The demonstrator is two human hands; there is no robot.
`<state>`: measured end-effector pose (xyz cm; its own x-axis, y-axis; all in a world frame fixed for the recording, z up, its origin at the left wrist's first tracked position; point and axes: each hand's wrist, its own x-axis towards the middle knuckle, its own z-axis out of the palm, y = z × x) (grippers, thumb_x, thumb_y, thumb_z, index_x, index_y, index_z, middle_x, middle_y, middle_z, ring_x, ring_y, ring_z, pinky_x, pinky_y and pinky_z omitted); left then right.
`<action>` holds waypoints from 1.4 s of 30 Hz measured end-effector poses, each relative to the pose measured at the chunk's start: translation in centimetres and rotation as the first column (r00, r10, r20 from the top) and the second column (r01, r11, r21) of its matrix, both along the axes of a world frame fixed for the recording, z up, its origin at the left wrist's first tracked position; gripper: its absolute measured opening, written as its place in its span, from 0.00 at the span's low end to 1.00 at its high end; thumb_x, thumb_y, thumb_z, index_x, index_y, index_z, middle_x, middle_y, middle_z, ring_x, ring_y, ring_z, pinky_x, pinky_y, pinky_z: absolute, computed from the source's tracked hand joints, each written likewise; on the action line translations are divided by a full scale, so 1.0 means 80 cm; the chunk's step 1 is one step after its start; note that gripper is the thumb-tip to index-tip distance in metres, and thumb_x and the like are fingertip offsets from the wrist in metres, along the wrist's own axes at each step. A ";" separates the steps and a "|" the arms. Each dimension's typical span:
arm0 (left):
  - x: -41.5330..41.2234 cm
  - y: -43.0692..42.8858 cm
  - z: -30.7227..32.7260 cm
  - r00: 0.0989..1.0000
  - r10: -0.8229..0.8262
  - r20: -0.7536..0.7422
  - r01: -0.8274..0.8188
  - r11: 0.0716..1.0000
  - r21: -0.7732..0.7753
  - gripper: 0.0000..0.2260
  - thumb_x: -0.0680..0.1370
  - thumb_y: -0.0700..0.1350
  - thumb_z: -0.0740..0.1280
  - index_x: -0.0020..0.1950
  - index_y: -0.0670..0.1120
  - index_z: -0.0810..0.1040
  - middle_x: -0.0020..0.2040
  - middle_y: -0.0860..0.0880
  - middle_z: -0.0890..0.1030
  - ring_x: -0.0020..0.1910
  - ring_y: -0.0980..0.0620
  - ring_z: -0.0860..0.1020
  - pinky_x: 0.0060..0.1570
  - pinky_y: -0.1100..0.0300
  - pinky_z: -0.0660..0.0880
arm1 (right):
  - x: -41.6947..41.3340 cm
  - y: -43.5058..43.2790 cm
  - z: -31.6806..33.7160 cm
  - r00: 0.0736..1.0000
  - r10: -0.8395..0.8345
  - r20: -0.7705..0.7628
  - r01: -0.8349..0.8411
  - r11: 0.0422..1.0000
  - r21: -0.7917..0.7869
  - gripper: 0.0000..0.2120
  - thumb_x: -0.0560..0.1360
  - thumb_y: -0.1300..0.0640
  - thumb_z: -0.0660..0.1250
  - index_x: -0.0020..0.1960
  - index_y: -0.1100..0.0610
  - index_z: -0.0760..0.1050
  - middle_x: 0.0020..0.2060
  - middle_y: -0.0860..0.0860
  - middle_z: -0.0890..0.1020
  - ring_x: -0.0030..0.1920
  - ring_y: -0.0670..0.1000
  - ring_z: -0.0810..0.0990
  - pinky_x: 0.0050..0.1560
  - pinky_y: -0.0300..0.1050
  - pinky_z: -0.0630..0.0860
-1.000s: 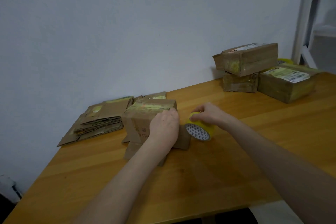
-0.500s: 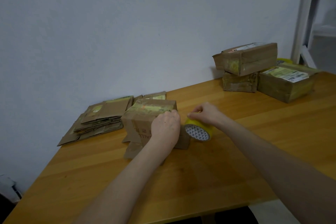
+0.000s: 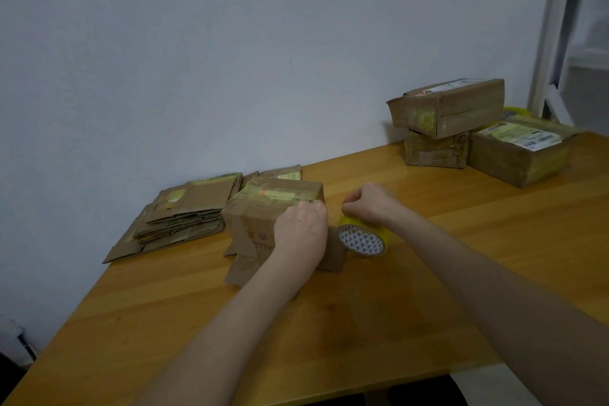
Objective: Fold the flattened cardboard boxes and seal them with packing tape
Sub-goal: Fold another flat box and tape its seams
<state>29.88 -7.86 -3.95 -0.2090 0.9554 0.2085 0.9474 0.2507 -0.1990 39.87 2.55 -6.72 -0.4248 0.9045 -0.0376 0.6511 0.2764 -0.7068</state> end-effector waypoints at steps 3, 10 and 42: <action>-0.001 -0.001 -0.006 1.000 -0.001 0.002 0.001 1.000 -0.006 0.08 0.82 0.40 0.58 0.61 0.43 0.71 0.51 0.45 0.77 0.49 0.46 0.78 0.41 0.56 0.75 | 0.001 -0.003 -0.001 0.999 -0.002 -0.035 0.002 1.000 0.002 0.16 0.76 0.51 0.66 0.63 0.54 0.76 0.47 0.49 0.75 0.46 0.49 0.77 0.48 0.45 0.79; -0.008 -0.009 -0.015 0.999 -0.016 0.048 0.014 0.999 0.049 0.07 0.83 0.43 0.57 0.60 0.44 0.70 0.47 0.45 0.79 0.44 0.45 0.80 0.36 0.56 0.75 | 0.011 -0.016 -0.016 0.995 -0.084 -0.061 0.093 0.984 0.152 0.16 0.72 0.53 0.69 0.61 0.48 0.77 0.54 0.50 0.77 0.56 0.51 0.75 0.54 0.47 0.75; 0.005 -0.008 -0.002 0.995 -0.008 -0.097 0.002 0.998 -0.058 0.14 0.84 0.38 0.52 0.65 0.41 0.72 0.50 0.44 0.80 0.48 0.45 0.80 0.39 0.57 0.76 | 0.008 -0.022 0.001 0.998 -0.056 -0.042 0.058 0.997 0.059 0.15 0.76 0.53 0.67 0.62 0.55 0.77 0.57 0.53 0.79 0.42 0.46 0.74 0.41 0.39 0.73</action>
